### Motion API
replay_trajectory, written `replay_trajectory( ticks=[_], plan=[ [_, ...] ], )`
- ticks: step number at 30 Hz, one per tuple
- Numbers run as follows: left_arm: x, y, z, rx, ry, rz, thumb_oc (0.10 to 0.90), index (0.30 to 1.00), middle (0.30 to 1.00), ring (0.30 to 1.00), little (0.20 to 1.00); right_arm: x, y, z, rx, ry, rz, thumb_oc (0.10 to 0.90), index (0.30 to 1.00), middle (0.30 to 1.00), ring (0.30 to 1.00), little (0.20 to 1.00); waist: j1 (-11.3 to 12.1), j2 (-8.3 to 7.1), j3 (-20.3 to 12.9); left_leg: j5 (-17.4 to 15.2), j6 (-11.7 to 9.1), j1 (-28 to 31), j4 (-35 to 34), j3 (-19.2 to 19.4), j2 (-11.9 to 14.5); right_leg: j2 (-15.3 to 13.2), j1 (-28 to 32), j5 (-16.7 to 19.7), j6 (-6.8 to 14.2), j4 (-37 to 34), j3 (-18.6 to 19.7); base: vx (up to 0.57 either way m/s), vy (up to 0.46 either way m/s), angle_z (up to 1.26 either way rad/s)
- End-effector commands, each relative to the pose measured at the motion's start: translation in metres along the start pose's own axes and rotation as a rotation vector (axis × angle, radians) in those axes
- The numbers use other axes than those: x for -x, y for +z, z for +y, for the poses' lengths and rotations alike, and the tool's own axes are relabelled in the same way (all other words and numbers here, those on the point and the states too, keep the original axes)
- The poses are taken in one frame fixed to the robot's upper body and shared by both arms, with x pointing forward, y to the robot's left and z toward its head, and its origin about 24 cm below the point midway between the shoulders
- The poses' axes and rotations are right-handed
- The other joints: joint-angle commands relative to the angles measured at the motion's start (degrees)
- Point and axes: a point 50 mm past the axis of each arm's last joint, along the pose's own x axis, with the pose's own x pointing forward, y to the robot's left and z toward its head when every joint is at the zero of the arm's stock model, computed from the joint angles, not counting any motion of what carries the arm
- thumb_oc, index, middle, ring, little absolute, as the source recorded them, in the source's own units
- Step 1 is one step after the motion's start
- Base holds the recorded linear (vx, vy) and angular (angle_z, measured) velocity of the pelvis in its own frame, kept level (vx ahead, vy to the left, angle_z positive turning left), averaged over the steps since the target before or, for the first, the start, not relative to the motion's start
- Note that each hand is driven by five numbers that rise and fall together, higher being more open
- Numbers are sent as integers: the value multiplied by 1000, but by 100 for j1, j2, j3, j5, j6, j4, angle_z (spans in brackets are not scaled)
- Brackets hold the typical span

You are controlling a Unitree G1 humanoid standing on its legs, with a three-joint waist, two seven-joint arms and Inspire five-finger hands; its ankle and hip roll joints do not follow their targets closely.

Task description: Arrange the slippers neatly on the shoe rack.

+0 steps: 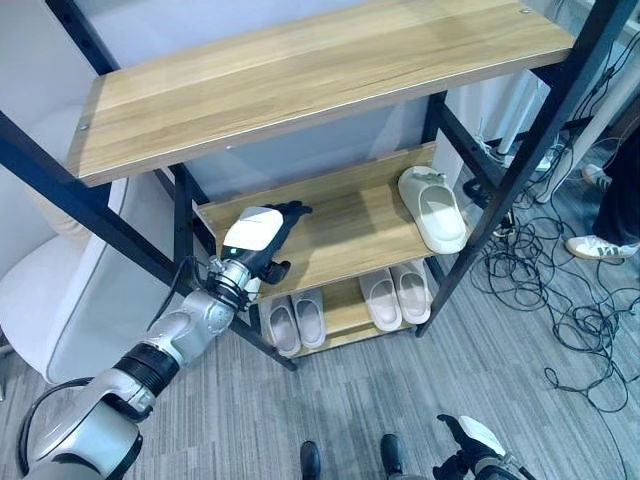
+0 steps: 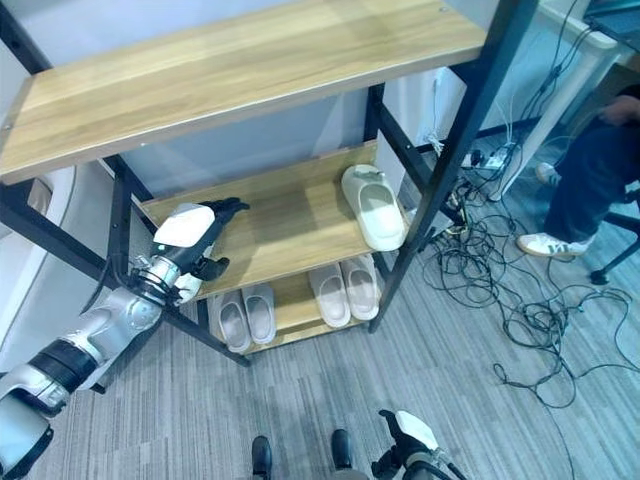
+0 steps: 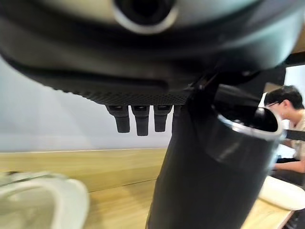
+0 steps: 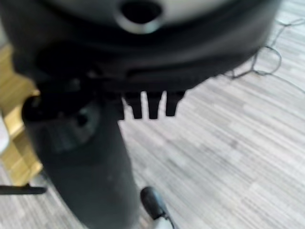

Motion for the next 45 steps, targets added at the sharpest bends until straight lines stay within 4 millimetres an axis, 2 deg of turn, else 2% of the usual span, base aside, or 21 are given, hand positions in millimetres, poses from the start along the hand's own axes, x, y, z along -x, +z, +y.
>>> replay_trajectory(
  ticks=[1,8,13,19,21,30,33,45],
  plan=[
    [-32,-7,71,-119,216,-9,800,900,900,900,900,2,-3,-7,35,-18,-44,800,900,900,900,900,5,-190,-392,-306,-2,-229,8,-33,-269,-219,-316,-238,445,34,-74,0,0,0],
    [-31,-22,76,-162,213,55,800,900,900,900,900,0,2,-7,40,-8,-61,800,900,900,900,900,14,-246,-375,-311,22,-270,8,-40,-270,-220,-366,-226,434,34,-58,0,0,0],
    [-40,-23,90,-258,213,49,800,900,900,900,900,-2,8,-9,47,-5,-82,800,900,900,900,900,-13,-278,-330,-300,32,-375,8,-57,-268,-228,-492,-175,438,34,-58,0,0,0],
    [-44,-25,95,-311,199,58,800,900,900,900,900,-2,11,-7,49,2,-87,800,900,900,900,900,-17,-324,-320,-270,38,-484,8,-31,-268,-236,-602,-135,440,34,-49,0,0,0],
    [-46,-29,103,-358,197,69,800,900,900,900,900,-2,9,-8,49,2,-80,800,900,900,900,900,-40,-347,-299,-257,45,-545,8,-27,-261,-238,-668,-113,436,34,-27,0,0,0],
    [-52,-30,114,-459,166,60,800,900,900,900,900,-3,11,-10,48,-1,-90,800,900,900,900,900,-65,-377,-238,-263,66,-579,8,-18,-261,-240,-735,-93,438,40,4,2,0,0],
    [-50,-30,125,-439,202,58,800,900,900,900,900,-4,13,-11,47,-3,-91,800,900,900,900,900,-36,-396,-212,-268,73,-573,8,-12,-265,-240,-735,-95,433,41,12,23,-5,-4],
    [-39,-20,131,-364,266,-12,800,900,900,900,900,-4,16,-8,36,2,-103,800,900,900,900,900,65,-410,-189,-351,76,-365,8,-64,-281,-223,-507,-197,416,34,-56,11,-2,-1]
  ],
)
